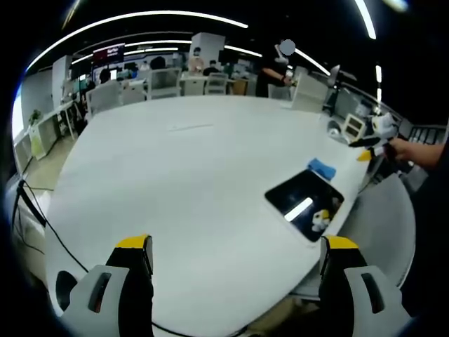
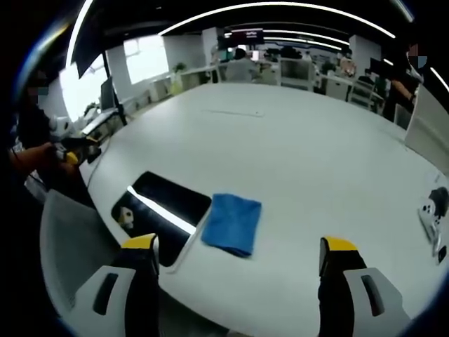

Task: Wipe the mirror surface with the cleaning cloth until all visible marks leave the cleaned area.

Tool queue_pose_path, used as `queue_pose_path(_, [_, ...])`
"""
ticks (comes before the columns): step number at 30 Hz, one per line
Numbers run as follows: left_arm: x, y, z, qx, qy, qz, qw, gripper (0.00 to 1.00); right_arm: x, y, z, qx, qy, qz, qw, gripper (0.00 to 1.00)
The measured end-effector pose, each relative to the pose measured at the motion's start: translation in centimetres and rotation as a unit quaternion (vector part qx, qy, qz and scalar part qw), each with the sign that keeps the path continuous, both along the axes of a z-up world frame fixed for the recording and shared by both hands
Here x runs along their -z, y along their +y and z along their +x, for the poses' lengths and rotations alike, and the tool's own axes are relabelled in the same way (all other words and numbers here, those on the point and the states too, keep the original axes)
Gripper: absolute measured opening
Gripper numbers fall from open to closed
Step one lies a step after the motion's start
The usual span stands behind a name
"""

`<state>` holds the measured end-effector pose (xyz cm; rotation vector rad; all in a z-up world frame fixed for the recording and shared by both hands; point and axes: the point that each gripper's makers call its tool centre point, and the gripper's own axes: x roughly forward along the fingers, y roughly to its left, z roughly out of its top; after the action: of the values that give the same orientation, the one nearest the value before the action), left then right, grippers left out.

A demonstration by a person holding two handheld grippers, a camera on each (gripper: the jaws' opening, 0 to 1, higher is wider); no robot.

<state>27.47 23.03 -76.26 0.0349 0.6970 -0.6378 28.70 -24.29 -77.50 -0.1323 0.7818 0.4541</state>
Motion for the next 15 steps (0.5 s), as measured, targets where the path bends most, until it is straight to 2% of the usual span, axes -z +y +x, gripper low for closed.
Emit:
queue_pose_path(12, [0.3, 0.3, 0.0, -0.003, 0.005, 0.0, 1.0, 1.0, 0.0, 0.3, 0.9, -0.001, -0.004, -0.007, 1.0, 0.89])
queue_pose_path(15, [0.4, 0.3, 0.2, -0.003, 0.005, -0.001, 1.0, 1.0, -0.1, 0.5, 1.2, -0.001, -0.01, -0.003, 0.9999, 0.84])
